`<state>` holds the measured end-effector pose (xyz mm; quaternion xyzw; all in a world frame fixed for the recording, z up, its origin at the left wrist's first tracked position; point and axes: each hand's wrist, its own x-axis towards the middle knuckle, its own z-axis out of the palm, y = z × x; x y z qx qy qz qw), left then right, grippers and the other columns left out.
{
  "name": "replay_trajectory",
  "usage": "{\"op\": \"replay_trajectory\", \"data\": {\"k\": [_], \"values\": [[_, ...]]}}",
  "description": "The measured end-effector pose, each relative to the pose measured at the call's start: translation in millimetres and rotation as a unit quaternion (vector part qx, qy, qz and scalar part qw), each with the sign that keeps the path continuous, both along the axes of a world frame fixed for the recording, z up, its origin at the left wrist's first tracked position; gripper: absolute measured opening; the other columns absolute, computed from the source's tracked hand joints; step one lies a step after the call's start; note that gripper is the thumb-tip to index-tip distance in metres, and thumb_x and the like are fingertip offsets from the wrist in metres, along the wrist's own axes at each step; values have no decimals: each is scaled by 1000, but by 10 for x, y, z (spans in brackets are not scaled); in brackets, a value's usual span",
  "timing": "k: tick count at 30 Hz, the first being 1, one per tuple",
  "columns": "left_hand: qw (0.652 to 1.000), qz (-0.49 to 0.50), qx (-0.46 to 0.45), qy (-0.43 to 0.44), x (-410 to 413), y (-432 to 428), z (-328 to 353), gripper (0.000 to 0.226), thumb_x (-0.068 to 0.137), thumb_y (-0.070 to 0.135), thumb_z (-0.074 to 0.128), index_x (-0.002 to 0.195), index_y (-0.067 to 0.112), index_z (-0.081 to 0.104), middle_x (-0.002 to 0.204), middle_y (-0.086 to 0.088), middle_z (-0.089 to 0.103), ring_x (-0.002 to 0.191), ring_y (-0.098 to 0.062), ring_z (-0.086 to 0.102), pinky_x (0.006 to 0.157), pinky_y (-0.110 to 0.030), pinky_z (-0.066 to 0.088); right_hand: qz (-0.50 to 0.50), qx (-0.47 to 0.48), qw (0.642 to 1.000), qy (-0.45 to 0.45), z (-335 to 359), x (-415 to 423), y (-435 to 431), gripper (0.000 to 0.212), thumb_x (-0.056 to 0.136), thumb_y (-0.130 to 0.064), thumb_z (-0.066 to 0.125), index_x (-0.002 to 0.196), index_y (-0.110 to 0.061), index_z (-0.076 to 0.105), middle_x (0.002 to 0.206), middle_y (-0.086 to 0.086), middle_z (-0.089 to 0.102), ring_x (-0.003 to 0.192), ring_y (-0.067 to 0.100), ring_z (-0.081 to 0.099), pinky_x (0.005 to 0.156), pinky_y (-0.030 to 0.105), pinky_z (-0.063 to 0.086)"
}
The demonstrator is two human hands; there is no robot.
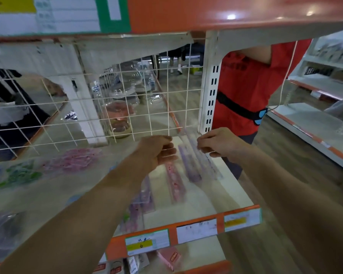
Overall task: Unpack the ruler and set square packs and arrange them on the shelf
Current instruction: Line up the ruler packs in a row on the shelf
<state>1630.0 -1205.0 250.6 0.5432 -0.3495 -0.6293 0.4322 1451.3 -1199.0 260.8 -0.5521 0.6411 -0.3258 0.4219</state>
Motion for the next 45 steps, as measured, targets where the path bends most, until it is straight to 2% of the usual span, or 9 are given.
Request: {"op": "replay_trajectory", "data": {"k": [8,15,19,25,31,33,35,39,45], "values": [[998,-51,30,-3,-146,30,-23,13,93,3,53,83,6,60,71,-9,63,50,-17,65,44,-29,54,28,36,991,-125,-97,65,-56,9,89,-8,64,80,-5,65,77,13,60,64,16,52,54,21,40],[998,3,31,-49,86,-50,-91,11,90,3,56,82,8,62,65,-6,56,52,-16,59,51,-31,55,12,33,998,53,-319,24,-188,16,83,1,58,81,13,68,66,20,62,51,23,50,48,24,41],[998,-6,31,-62,90,-41,-94,11,90,4,56,83,9,61,64,-5,56,47,-13,59,52,-30,53,29,26,986,165,-428,115,-267,14,77,2,52,73,2,65,59,17,57,43,23,48,50,27,42],[996,-17,28,-77,79,-38,-94,14,92,6,53,82,13,60,63,-3,56,48,-11,57,48,-25,50,53,-17,951,304,-420,114,-251,13,82,-17,60,85,-5,66,72,7,63,66,23,61,68,33,54],[997,-25,26,-68,5,-43,-86,12,91,1,54,81,6,58,68,-8,57,52,-15,57,47,-27,52,120,-96,966,207,-141,327,-54,48,83,-42,64,91,5,69,87,18,71,79,32,68,68,40,55],[998,-15,18,-60,-8,-44,-74,14,90,-3,53,78,3,56,69,-11,56,45,-16,57,41,-25,52,130,-119,940,290,-91,441,20,58,77,-55,66,93,0,67,89,12,70,78,28,66,64,38,51],[998,-8,10,-60,0,-44,-67,16,89,-6,53,75,2,55,68,-13,55,38,-15,56,38,-26,51,126,-132,916,358,-68,523,48,47,77,-56,67,77,-11,55,76,1,59,69,21,57,52,29,37],[997,-5,14,-82,101,-15,-74,17,88,-5,54,74,4,55,71,-12,56,52,-19,57,37,-25,48,138,-118,906,383,-27,660,52,49,82,-47,67,60,-15,37,61,-1,43,62,21,49,50,27,31],[995,19,34,-96,459,69,-53,18,93,7,54,75,10,54,73,-4,52,64,-16,55,58,-32,46,139,-71,879,451,-205,802,-13,31,91,-34,56,109,-9,56,99,6,61,94,24,59,73,29,40]]}}
